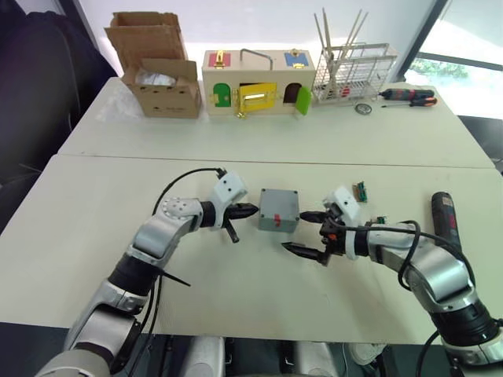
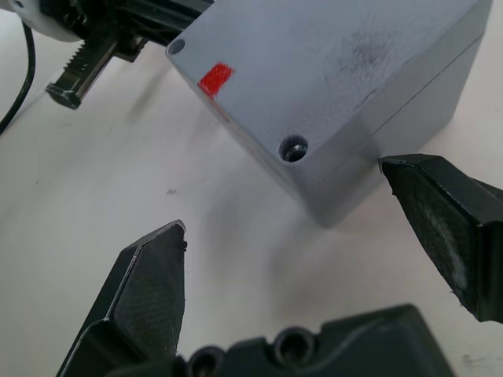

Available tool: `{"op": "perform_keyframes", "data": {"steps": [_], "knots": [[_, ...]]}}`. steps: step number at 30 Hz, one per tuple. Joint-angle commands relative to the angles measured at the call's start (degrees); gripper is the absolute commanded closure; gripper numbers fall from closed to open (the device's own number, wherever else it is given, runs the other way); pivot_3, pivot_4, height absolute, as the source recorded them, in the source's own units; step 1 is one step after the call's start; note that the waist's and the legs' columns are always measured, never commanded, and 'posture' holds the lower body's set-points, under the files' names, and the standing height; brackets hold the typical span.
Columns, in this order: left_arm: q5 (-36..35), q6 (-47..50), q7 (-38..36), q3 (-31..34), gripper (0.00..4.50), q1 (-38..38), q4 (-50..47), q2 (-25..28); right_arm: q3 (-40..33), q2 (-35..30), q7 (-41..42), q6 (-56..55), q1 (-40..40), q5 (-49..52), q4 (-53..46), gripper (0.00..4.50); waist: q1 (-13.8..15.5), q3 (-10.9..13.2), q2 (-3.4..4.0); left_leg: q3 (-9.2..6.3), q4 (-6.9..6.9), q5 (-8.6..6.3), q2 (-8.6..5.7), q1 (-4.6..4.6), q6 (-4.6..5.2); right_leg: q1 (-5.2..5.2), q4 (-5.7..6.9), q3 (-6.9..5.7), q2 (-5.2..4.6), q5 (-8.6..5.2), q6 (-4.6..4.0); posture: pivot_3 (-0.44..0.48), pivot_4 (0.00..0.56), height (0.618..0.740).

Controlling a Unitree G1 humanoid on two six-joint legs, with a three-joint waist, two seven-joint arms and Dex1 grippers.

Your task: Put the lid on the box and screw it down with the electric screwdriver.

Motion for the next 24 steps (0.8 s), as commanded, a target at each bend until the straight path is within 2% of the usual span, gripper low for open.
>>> {"op": "perform_keyframes", "data": {"steps": [1, 8, 12, 14, 17, 21, 24], "knots": [[1.35, -3.82, -2.84, -2.57, 4.50, -2.57, 1.68, -3.00, 0.02, 0.00, 1.62, 2.56, 0.93, 3.71, -6.69, 0.02, 0.01, 0.00, -0.01, -0.01, 0.01, -0.01, 0.00, 0.00, 0.01, 0.00, 0.00, 0.00, -0.01, 0.00, 0.00, 0.000, 0.150, 0.728], [4.71, -9.60, -2.84, -1.75, 4.50, -4.34, 9.91, -5.89, -2.85, 0.40, -1.06, 9.35, 2.60, 7.33, -13.11, 0.02, -0.06, 0.00, -0.01, -0.13, 0.02, -0.20, 0.01, 0.00, 0.35, 0.01, 0.01, 0.00, -0.01, 0.01, -0.01, 0.000, 0.150, 0.728], [7.23, -10.87, 0.85, 1.49, 4.50, -3.57, 11.90, -3.62, -5.29, -4.41, -0.89, 9.30, 3.14, 5.52, -13.75, 0.02, -0.04, 0.01, -0.02, -0.13, 0.02, -0.21, 0.01, 0.00, 0.36, 0.01, 0.01, 0.00, -0.02, 0.01, -0.01, 0.000, 0.150, 0.728], [6.94, -9.15, -0.38, 2.48, 4.50, -0.55, 6.46, -0.05, -5.53, -8.84, 0.87, 5.53, 2.77, 2.13, -10.55, 0.02, -0.32, 0.01, -0.03, -0.12, 0.03, -0.21, 0.01, 0.00, 0.37, 0.01, 0.01, 0.00, -0.04, 0.01, -0.02, 0.000, 0.150, 0.728], [5.08, -5.01, -2.87, 2.92, 4.50, 4.01, -2.96, 4.37, -4.42, -11.51, 3.06, -0.94, 0.99, -1.47, -4.54, 0.02, -1.45, 0.01, -0.03, -0.10, -0.03, -0.23, 0.15, 0.05, 0.39, 0.00, 0.01, 0.00, -0.03, 0.01, -0.02, 0.000, 0.150, 0.728], [3.11, -0.25, -5.17, 2.74, 4.50, 7.45, -11.10, 7.22, -1.98, -11.03, 5.71, -7.17, -1.87, -4.83, 2.06, 0.02, -1.45, 0.01, -0.03, -0.10, -0.05, -0.19, 0.13, 0.04, 0.33, -0.01, 0.02, -0.01, 0.00, 0.01, -0.02, 0.000, 0.150, 0.728], [0.61, 3.93, -6.57, 1.83, 4.50, 10.96, -17.93, 8.09, 2.12, -7.22, 8.21, -13.30, -6.80, -7.62, 9.74, 0.02, -1.72, 0.02, -0.06, -0.03, -0.02, -0.17, 0.13, 0.05, 0.29, 0.00, 0.00, 0.01, -0.02, 0.01, -0.01, 0.000, 0.150, 0.728]]}}
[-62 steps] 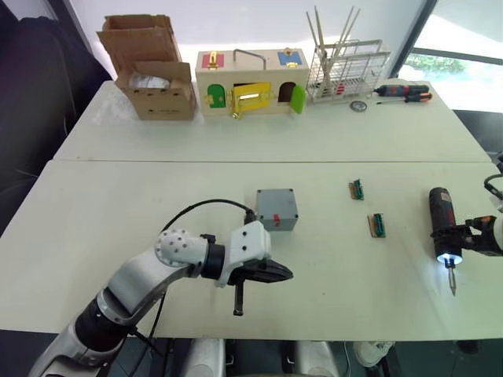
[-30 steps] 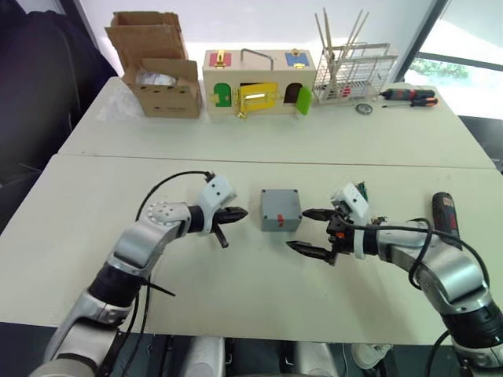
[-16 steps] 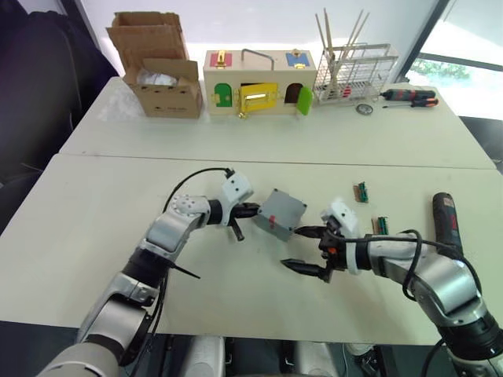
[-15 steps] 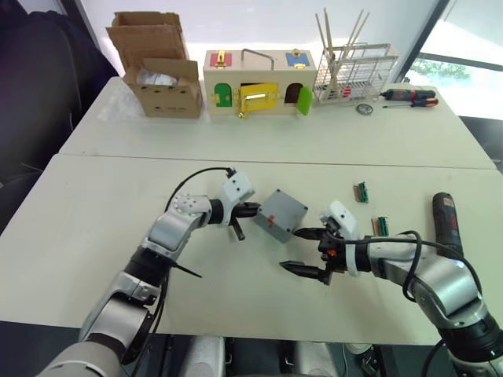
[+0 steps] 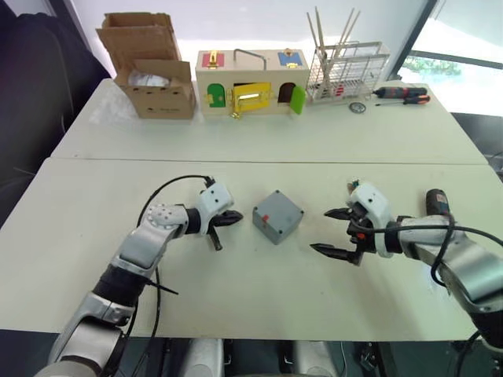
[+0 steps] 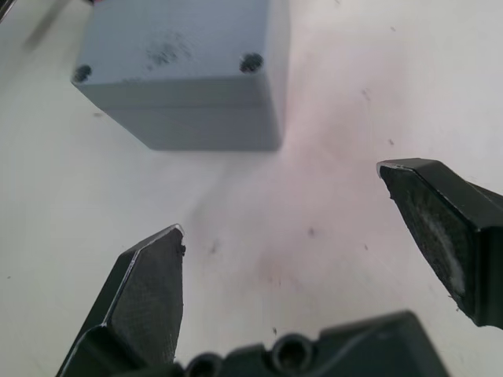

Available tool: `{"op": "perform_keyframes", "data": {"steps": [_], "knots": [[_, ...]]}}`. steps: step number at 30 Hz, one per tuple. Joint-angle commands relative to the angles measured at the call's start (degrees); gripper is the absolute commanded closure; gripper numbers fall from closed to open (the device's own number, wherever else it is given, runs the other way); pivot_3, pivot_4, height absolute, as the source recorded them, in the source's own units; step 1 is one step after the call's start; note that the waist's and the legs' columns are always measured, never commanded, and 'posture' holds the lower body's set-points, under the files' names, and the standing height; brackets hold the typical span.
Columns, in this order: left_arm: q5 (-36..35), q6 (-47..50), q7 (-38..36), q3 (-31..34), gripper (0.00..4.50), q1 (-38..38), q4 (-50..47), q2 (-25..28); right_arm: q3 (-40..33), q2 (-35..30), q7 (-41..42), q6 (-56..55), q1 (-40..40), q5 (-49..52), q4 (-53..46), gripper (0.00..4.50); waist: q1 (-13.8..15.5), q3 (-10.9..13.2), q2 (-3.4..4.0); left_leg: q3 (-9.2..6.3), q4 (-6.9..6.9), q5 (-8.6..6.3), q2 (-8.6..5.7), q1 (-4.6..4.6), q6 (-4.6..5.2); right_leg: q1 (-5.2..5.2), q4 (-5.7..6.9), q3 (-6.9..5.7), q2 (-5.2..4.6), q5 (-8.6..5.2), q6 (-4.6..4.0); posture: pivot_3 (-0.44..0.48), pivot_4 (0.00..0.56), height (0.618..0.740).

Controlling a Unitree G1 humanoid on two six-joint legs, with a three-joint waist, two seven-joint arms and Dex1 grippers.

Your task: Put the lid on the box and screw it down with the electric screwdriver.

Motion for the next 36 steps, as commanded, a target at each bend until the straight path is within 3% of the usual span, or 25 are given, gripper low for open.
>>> {"op": "perform_keyframes", "data": {"steps": [1, 8, 15, 26, 31, 34, 36], "knots": [[-2.53, 3.39, -0.48, -0.57, 4.50, 1.36, -6.24, -0.71, 3.10, 3.12, 2.94, -6.69, -3.99, -2.93, 5.58, 0.02, 0.15, 0.00, 0.00, 0.02, 0.00, 0.04, 0.00, 0.00, -0.07, 0.00, 0.00, 0.02, -0.01, 0.00, 0.00, 0.000, 0.150, 0.728], [1.69, -0.46, 4.17, -2.76, 4.50, -4.59, 3.62, -7.40, 4.57, 5.43, 5.93, -5.03, -4.16, -2.06, 2.18, 0.02, 1.40, 0.00, 0.00, 0.01, 0.07, 0.15, -0.11, -0.04, -0.25, 0.03, 0.01, -0.01, -0.01, 0.01, 0.01, 0.000, 0.150, 0.728], [4.31, -6.25, 2.05, -5.60, 4.50, -8.81, 9.74, -9.54, 2.12, 4.13, 4.94, -0.41, -0.10, -1.01, -3.30, 0.02, 1.71, 0.00, -0.01, 0.02, 0.06, 0.16, -0.11, -0.02, -0.27, 0.03, 0.06, -0.05, 0.00, 0.01, 0.00, 0.000, 0.150, 0.728], [4.97, -8.54, 2.44, -4.59, 4.50, -9.10, 12.13, -11.39, -3.67, 3.05, 1.35, 6.72, 5.03, 0.47, -9.82, 0.02, 1.79, 0.00, -0.01, -0.07, 0.07, 0.02, -0.11, -0.02, -0.02, 0.03, 0.06, -0.04, -0.01, 0.01, -0.01, 0.000, 0.150, 0.728], [2.99, -5.54, 1.51, -1.12, 4.50, -6.30, 5.36, -7.59, -20.06, 2.16, -3.05, 15.70, 11.76, 5.28, -16.50, 0.02, 1.68, 0.00, -0.01, -0.09, 0.06, 0.01, -0.10, -0.04, -0.01, 0.02, 0.05, -0.04, -0.02, 0.01, 0.00, 0.000, 0.150, 0.728], [-3.57, 0.75, -0.54, 3.25, 4.50, -3.08, -3.56, -5.04, -36.63, 7.75, -5.38, 20.20, 14.05, 14.91, -19.95, 0.02, 1.58, 0.01, -0.02, -0.12, 0.04, 0.00, 0.06, -0.03, 0.00, 0.01, 0.07, -0.04, -0.01, 0.01, -0.01, 0.000, 0.150, 0.728], [-8.70, 5.29, -1.68, 5.77, 4.50, -1.15, -9.73, -3.87, -43.84, 10.20, -7.30, 21.54, 16.57, 17.21, -20.05, 0.02, 1.71, 0.00, -0.01, -0.15, 0.03, 0.00, 0.10, 0.00, 0.00, 0.02, 0.11, -0.04, 0.00, 0.01, -0.01, 0.000, 0.150, 0.728]]}}
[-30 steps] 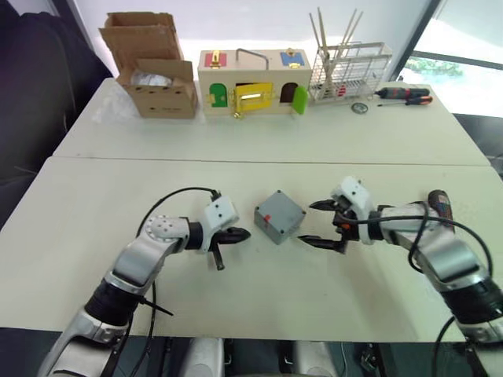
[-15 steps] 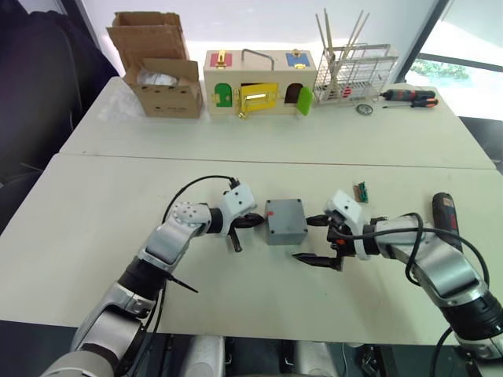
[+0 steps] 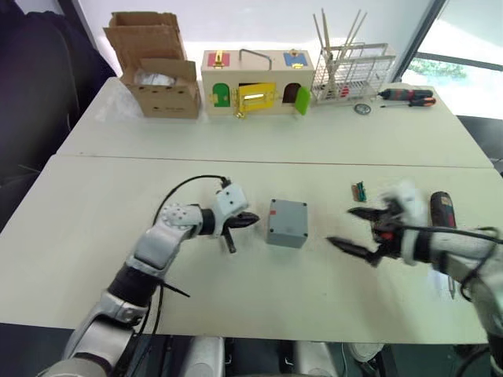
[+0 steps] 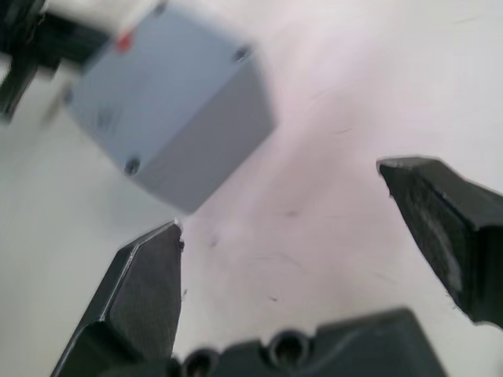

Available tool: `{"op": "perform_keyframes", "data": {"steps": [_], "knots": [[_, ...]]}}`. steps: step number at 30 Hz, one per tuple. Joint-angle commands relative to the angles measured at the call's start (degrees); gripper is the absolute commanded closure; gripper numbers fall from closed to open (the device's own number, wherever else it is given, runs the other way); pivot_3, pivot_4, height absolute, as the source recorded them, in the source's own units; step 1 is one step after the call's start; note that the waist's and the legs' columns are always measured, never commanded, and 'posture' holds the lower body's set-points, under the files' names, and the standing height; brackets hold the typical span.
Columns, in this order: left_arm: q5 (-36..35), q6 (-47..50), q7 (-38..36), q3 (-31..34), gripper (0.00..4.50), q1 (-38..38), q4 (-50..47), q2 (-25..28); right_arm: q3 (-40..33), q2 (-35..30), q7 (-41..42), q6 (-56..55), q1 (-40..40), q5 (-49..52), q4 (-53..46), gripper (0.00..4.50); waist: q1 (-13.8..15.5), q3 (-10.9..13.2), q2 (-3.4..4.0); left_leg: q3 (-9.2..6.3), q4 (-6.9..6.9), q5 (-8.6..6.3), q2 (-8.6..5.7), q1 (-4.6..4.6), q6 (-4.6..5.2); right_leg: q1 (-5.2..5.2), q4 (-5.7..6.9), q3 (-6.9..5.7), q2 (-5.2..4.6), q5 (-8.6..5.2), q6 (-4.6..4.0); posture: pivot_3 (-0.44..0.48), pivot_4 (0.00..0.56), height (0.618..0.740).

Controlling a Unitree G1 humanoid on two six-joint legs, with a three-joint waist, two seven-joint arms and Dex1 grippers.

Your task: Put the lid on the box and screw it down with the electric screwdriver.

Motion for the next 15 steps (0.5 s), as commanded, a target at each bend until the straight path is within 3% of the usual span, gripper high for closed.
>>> {"op": "perform_keyframes", "data": {"steps": [1, 7, 8, 12, 15], "knots": [[-8.56, 6.21, -2.13, 4.32, 4.50, 2.03, -11.65, 1.59, -11.60, 3.28, -3.78, 0.78, 3.62, 3.70, -1.68, 0.02, 0.23, 0.00, 0.00, -0.04, 0.00, 0.00, 0.00, -0.01, 0.01, 0.02, 0.00, -0.01, 0.00, 0.00, 0.00, 0.000, 0.150, 0.728], [-14.38, 11.02, -3.11, 3.34, 4.50, 1.32, -20.39, 3.38, -8.37, 6.49, -10.10, -9.93, 9.43, -4.62, 4.28, 0.02, -0.05, -0.04, 0.04, 0.01, 0.02, -0.02, -0.11, 0.05, 0.03, 0.12, -0.03, 0.03, -0.03, -0.01, -0.02, 0.000, 0.150, 0.728], [-15.14, 11.32, -3.04, 3.04, 4.50, 0.93, -20.64, 2.92, -6.90, 7.36, -11.24, -11.37, 9.37, -5.68, 5.71, 0.48, -0.10, -0.04, 0.05, 0.03, 0.02, -0.01, -0.17, 0.07, 0.03, 0.12, -0.02, 0.04, -0.01, -0.01, -0.01, 0.000, 0.150, 0.728], [-15.55, 11.54, -1.98, 1.36, 4.50, 0.46, -20.64, 2.19, -3.29, 9.56, -13.16, -15.99, 8.67, -7.88, 10.82, 1.53, -0.08, -0.04, 0.07, 0.00, -0.01, 0.01, -0.19, 0.11, -0.02, 0.12, 0.00, 0.04, 0.08, -0.02, 0.00, 0.000, 0.150, 0.728], [-15.55, 11.37, -1.66, 0.70, 4.50, 0.27, -20.42, 2.45, -1.57, 9.93, -13.74, -18.05, 8.18, -8.46, 12.85, 1.53, 0.00, -0.04, 0.07, 0.01, -0.04, 0.17, -0.20, 0.11, -0.29, 0.11, -0.01, 0.04, 0.08, -0.02, 0.00, 0.000, 0.150, 0.728]]}}
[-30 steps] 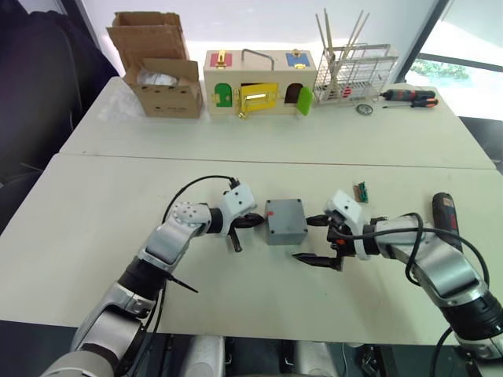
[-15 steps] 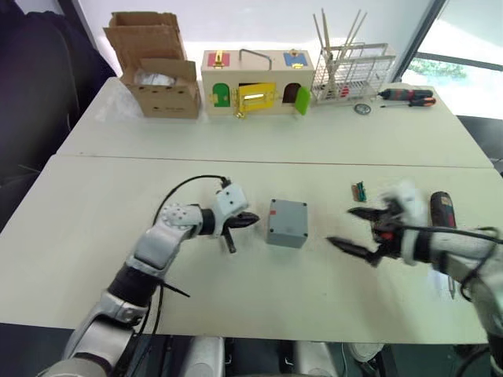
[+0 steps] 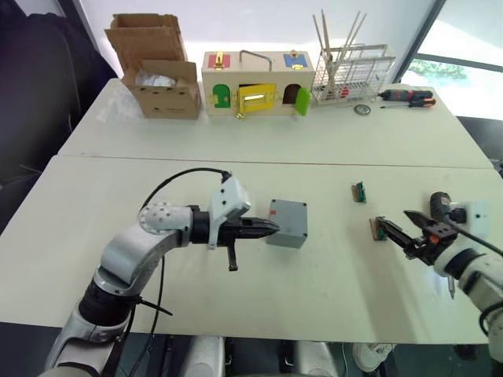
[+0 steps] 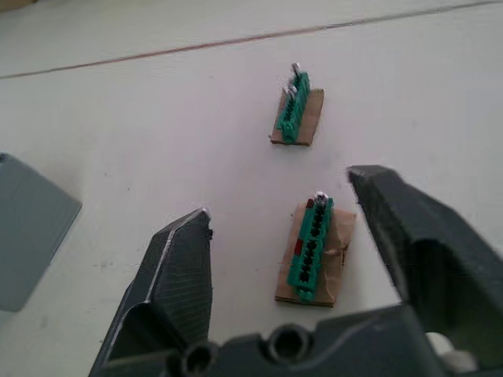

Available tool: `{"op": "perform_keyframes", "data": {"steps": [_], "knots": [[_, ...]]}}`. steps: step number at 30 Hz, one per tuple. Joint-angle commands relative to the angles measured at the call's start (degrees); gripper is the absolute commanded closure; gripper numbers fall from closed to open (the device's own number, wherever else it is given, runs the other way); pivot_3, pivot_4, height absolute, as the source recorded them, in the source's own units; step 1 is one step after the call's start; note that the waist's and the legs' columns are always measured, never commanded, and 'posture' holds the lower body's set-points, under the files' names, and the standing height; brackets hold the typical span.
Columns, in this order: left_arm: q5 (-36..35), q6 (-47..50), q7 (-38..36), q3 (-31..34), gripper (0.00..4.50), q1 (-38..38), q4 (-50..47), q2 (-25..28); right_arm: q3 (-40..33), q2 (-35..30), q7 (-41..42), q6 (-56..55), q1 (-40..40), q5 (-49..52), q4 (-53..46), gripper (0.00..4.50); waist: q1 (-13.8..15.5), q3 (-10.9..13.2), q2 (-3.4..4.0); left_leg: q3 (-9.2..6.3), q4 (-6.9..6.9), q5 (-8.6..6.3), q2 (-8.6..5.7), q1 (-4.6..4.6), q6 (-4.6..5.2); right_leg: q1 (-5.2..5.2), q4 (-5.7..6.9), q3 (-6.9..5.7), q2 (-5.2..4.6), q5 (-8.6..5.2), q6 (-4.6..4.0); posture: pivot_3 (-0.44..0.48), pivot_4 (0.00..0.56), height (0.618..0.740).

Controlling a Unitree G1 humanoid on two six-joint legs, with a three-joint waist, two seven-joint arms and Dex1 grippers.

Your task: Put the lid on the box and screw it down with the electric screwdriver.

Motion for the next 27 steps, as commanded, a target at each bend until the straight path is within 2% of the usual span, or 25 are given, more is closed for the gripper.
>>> {"op": "perform_keyframes", "data": {"steps": [1, 6, 14, 17, 21, 22, 27], "knots": [[-0.59, -0.29, 0.43, -0.97, 4.50, -0.69, -1.53, 0.42, 0.88, 0.01, -0.79, -3.84, -1.05, -1.03, 1.65, 1.53, 0.03, 0.00, 0.00, 0.00, 0.00, 0.00, -0.01, 0.00, 0.00, 0.00, 0.00, 0.00, -0.01, 0.00, 0.00, 0.000, 0.150, 0.728], [-0.24, -0.38, 0.63, -1.93, 4.50, -0.90, -2.06, 1.89, 3.03, 0.08, -1.88, -6.80, -3.77, -2.19, 7.23, 1.53, 0.00, 0.00, 0.00, 0.00, 0.01, -0.14, 0.00, 0.00, 0.24, 0.01, 0.00, 0.01, -0.01, 0.00, 0.00, 0.000, 0.150, 0.728], [-1.03, -0.08, 0.78, -1.85, 4.50, -0.53, -2.78, 3.61, 4.55, 0.34, -2.84, -7.48, -4.51, -1.43, 8.62, 1.53, 0.02, 0.00, 0.01, 0.00, 0.00, -0.01, 0.00, 0.00, 0.03, 0.00, 0.00, 0.01, -0.01, 0.00, 0.00, 0.000, 0.150, 0.728], [-1.20, 0.02, 1.01, -1.95, 4.50, -0.44, -2.85, 3.89, 4.48, 0.49, -3.33, -7.72, -5.40, -1.12, 9.72, 2.28, -0.03, 0.00, 0.01, -0.01, 0.00, -0.02, 0.01, 0.00, 0.03, 0.00, 0.00, 0.01, -0.01, 0.00, 0.00, 0.000, 0.150, 0.728], [-1.28, 0.08, 1.27, -2.04, 4.50, -0.45, -2.85, 4.01, 4.36, 1.14, -4.04, -8.04, -5.78, -0.72, 10.20, 4.27, 0.03, 0.00, 0.01, -0.01, 0.00, -0.02, 0.00, 0.00, 0.03, 0.00, 0.00, 0.01, -0.01, 0.00, 0.00, 0.000, 0.150, 0.728], [-1.34, 0.06, 1.29, -2.02, 4.50, -0.44, -2.82, 4.08, 4.33, 1.27, -4.25, -8.09, -5.83, -0.62, 10.23, 4.46, 0.00, 0.00, 0.01, 0.00, 0.00, -0.02, 0.00, 0.00, 0.03, 0.00, 0.00, 0.01, -0.01, 0.00, 0.00, 0.000, 0.150, 0.728], [-1.24, -0.08, 1.49, -2.18, 4.50, -0.43, -2.59, 4.23, 4.80, 1.42, -4.36, -8.08, -5.30, -0.75, 9.95, 4.46, 0.01, 0.00, 0.01, 0.00, 0.00, -0.01, 0.01, 0.00, 0.02, 0.00, 0.00, 0.01, -0.01, 0.00, 0.00, 0.000, 0.150, 0.728]]}}
